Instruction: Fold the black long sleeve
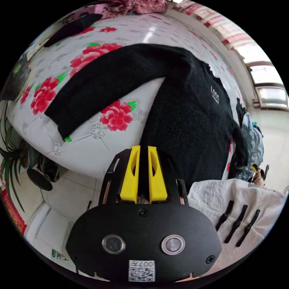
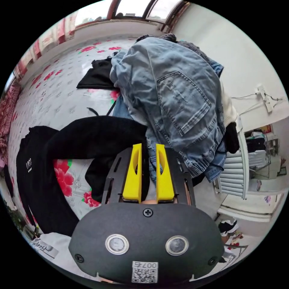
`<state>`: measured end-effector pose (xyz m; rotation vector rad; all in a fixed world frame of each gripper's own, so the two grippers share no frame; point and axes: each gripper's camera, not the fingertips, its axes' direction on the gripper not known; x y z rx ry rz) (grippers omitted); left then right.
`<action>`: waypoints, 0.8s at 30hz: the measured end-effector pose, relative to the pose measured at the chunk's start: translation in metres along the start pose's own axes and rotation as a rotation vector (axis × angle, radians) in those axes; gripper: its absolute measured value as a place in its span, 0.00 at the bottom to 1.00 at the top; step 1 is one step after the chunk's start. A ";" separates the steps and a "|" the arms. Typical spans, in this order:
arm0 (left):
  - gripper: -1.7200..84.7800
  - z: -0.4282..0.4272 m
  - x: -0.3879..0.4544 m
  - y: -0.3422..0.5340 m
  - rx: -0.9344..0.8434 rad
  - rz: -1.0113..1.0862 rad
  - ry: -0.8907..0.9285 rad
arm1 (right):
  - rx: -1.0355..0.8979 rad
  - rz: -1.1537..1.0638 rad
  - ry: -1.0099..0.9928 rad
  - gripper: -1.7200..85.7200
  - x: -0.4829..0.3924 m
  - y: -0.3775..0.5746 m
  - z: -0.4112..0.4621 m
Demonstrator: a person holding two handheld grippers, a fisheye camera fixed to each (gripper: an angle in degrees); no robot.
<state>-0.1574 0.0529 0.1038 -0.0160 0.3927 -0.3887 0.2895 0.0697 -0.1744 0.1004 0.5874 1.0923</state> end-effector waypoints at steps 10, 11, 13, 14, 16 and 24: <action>0.17 -0.022 -0.094 0.003 0.218 -0.286 -0.120 | 0.107 -0.206 -0.459 0.05 -0.107 0.151 -0.016; 0.17 -0.011 -0.101 -0.003 0.191 -0.305 -0.150 | 0.076 -0.251 -0.521 0.05 -0.127 0.165 -0.013; 0.18 0.004 -0.111 -0.012 0.154 -0.326 -0.169 | 0.032 -0.304 -0.592 0.04 -0.154 0.179 -0.010; 0.18 0.014 -0.116 -0.019 0.127 -0.327 -0.173 | 0.001 -0.365 -0.625 0.04 -0.172 0.185 -0.009; 0.17 0.021 -0.118 -0.027 0.125 -0.333 -0.250 | -0.050 -0.446 -0.631 0.03 -0.195 0.189 -0.008; 0.04 -0.043 -0.129 -0.076 0.409 -0.154 -0.083 | 0.009 -0.630 -0.586 0.02 -0.225 0.183 -0.041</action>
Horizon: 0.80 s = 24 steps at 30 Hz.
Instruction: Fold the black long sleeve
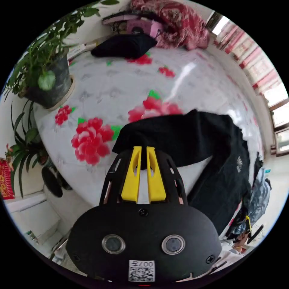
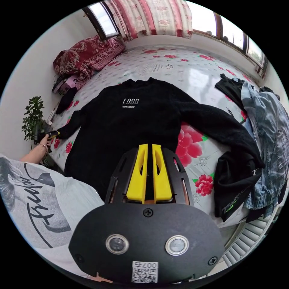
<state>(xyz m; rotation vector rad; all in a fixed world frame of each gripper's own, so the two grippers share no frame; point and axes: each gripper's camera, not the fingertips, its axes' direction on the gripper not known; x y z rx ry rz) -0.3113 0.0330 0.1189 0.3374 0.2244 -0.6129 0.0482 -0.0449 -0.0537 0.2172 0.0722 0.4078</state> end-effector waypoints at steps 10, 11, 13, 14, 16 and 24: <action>0.02 -0.106 -0.016 -0.109 0.414 0.082 0.252 | 0.023 0.065 -0.020 0.02 0.017 -0.001 0.002; 0.02 -0.100 -0.012 -0.108 0.416 0.068 0.294 | 0.017 0.071 -0.022 0.02 0.018 -0.001 0.004; 0.02 -0.098 0.012 -0.103 0.424 0.117 0.340 | 0.019 0.078 -0.028 0.02 0.019 -0.002 0.005; 0.03 -0.101 0.041 -0.098 0.428 0.191 0.372 | 0.018 0.082 -0.032 0.02 0.020 -0.002 0.004; 0.03 -0.111 0.098 -0.084 0.424 0.370 0.459 | 0.018 0.081 -0.022 0.02 0.024 -0.002 0.001; 0.12 -0.100 0.288 0.067 0.129 1.272 0.735 | 0.043 0.207 -0.020 0.03 0.070 0.012 -0.010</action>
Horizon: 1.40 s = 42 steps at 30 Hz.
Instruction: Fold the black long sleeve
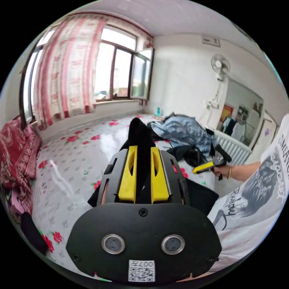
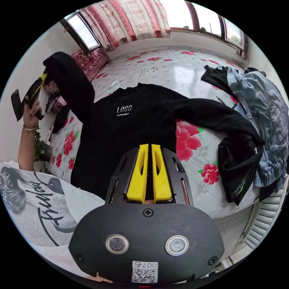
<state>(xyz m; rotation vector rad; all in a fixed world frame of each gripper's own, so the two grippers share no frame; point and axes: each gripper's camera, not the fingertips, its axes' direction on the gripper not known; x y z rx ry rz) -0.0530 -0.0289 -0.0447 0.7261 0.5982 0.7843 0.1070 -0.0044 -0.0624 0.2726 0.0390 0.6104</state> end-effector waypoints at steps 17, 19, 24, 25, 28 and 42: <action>0.13 0.020 -0.008 0.166 -0.627 -0.531 -0.238 | -0.107 -0.094 -0.044 0.12 0.023 -0.105 0.067; 0.13 0.029 -0.012 0.159 -0.667 -0.561 -0.271 | -0.108 -0.108 -0.033 0.13 0.016 -0.137 0.078; 0.11 0.071 -0.018 0.147 -0.796 -0.617 -0.263 | -0.283 -0.133 0.055 0.12 -0.004 -0.185 0.153; 0.11 0.077 -0.018 0.149 -0.814 -0.619 -0.250 | -0.323 -0.134 0.052 0.12 -0.002 -0.184 0.164; 0.11 0.080 -0.011 0.147 -0.802 -0.570 -0.278 | -0.274 -0.166 0.000 0.08 0.002 -0.184 0.149; 0.11 0.062 -0.028 0.118 -0.807 -0.539 -0.274 | -0.191 -0.067 0.041 0.06 0.069 -0.030 0.060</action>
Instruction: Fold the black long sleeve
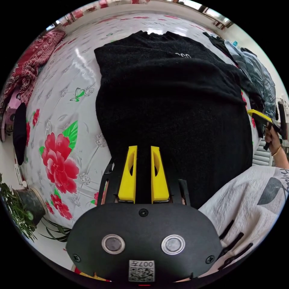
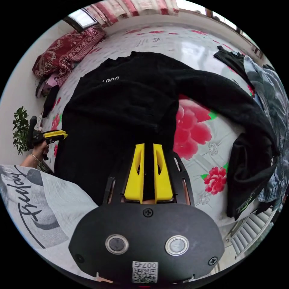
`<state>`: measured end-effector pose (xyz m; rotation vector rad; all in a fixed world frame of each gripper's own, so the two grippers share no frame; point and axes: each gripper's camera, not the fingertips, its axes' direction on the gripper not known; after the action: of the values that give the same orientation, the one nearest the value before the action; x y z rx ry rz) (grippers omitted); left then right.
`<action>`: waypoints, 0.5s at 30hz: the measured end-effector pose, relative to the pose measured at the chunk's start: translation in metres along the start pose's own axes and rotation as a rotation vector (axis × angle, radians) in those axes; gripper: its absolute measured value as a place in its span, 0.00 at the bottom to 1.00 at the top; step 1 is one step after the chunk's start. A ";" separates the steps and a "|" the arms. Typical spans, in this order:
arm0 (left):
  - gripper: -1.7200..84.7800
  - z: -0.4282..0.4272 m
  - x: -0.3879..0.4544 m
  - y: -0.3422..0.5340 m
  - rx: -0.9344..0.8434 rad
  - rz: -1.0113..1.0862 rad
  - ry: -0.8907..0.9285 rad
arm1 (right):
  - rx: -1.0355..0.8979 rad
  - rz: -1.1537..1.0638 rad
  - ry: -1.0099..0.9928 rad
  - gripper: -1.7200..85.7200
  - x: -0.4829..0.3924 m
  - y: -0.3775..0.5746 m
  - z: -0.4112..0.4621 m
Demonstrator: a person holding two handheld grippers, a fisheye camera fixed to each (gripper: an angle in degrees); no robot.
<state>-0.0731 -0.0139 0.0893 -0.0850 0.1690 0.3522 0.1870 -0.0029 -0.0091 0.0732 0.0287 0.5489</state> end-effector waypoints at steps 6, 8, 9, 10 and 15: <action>0.11 -0.009 -0.001 -0.006 -0.002 0.021 -0.022 | 0.120 -0.165 0.100 0.08 -0.036 -0.024 -0.029; 0.11 -0.012 -0.002 -0.008 -0.003 0.027 -0.024 | 0.127 -0.227 0.117 0.09 -0.050 -0.038 -0.025; 0.11 -0.013 -0.004 -0.008 0.001 0.019 -0.021 | 0.109 -0.259 0.131 0.09 -0.058 -0.045 -0.016; 0.11 -0.014 -0.006 -0.008 0.004 0.012 -0.018 | 0.081 -0.267 0.139 0.10 -0.060 -0.047 -0.007; 0.11 -0.020 -0.011 -0.011 0.015 -0.014 -0.014 | 0.004 -0.219 0.109 0.11 -0.044 -0.020 0.027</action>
<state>-0.0822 -0.0302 0.0720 -0.0691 0.1571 0.3370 0.1617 -0.0447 0.0163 0.0435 0.1430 0.3339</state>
